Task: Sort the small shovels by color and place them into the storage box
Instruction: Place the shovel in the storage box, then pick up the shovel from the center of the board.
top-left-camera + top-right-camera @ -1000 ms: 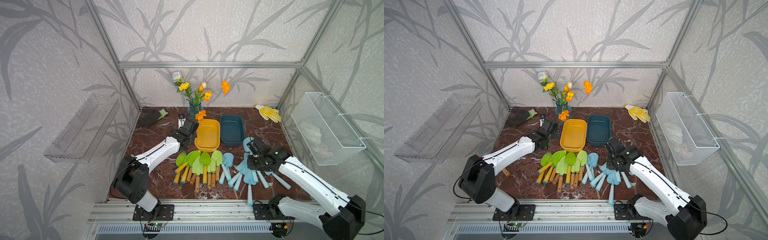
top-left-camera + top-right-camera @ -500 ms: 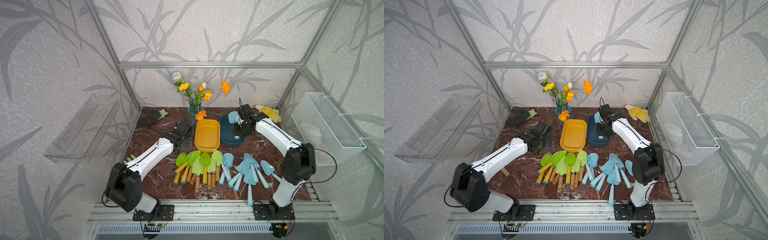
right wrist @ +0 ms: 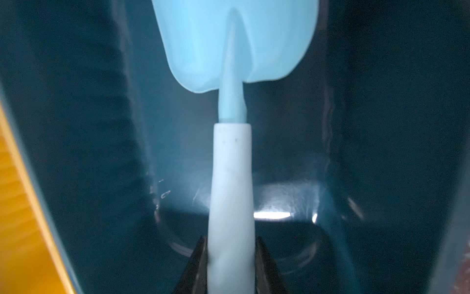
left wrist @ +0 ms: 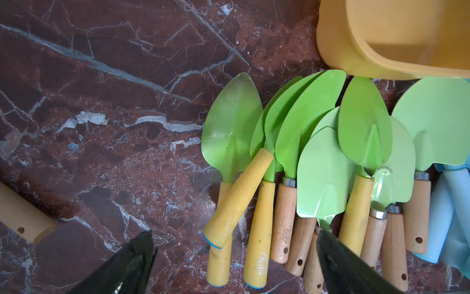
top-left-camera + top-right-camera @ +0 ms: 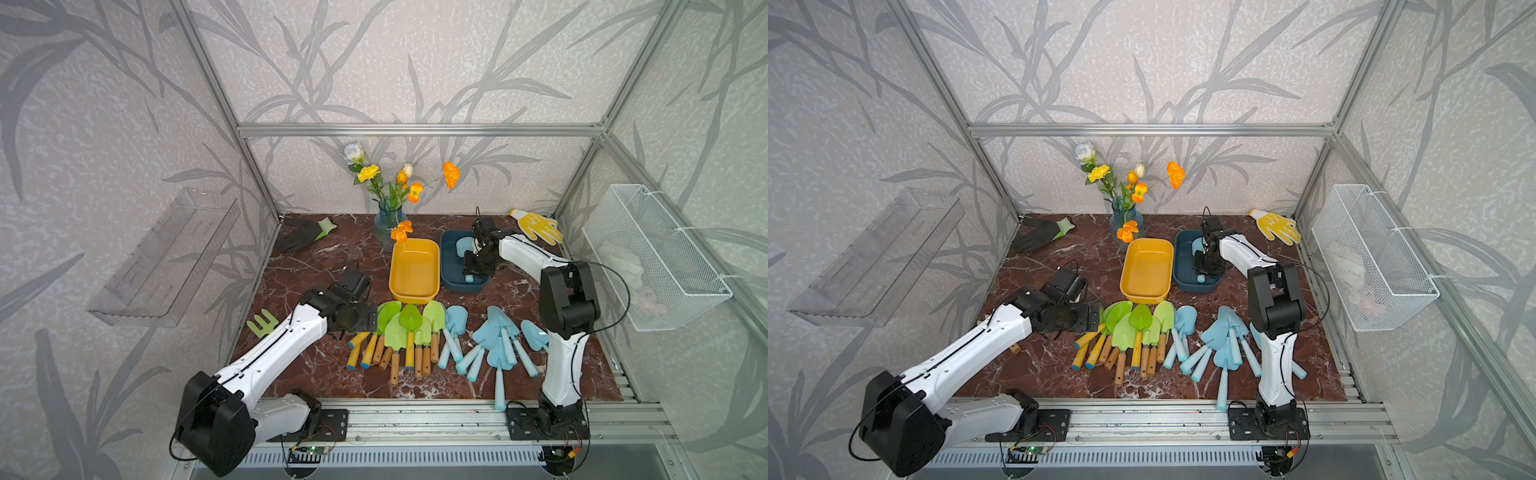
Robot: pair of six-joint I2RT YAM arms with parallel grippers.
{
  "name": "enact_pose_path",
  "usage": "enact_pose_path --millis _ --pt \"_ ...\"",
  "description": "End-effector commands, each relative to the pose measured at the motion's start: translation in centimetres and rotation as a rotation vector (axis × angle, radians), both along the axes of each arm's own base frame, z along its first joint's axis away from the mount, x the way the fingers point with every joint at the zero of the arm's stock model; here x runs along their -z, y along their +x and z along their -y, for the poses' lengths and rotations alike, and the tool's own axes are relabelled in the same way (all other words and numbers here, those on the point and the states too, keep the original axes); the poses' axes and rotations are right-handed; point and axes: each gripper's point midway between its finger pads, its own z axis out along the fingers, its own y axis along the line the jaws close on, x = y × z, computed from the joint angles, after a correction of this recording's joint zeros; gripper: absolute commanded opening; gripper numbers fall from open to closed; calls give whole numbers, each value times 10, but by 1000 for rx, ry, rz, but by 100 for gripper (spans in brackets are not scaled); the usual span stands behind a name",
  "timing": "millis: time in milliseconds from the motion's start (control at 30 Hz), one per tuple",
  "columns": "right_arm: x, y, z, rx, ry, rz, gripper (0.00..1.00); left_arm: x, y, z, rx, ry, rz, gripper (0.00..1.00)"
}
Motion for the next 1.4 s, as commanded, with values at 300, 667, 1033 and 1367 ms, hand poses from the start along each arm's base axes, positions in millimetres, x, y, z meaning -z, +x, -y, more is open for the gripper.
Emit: enact_pose_path --millis 300,667,1033,1367 --pt "3 -23 16 -24 -56 -9 24 17 -19 2 25 -8 -96 100" --pt "-79 -14 1 -96 -57 195 55 30 -19 12 94 3 -167 100" --pt "-107 -31 2 -105 -52 250 55 55 -15 2 95 136 -278 75" --pt "-97 -37 4 -93 -48 227 54 72 -2 -5 98 229 -309 51"
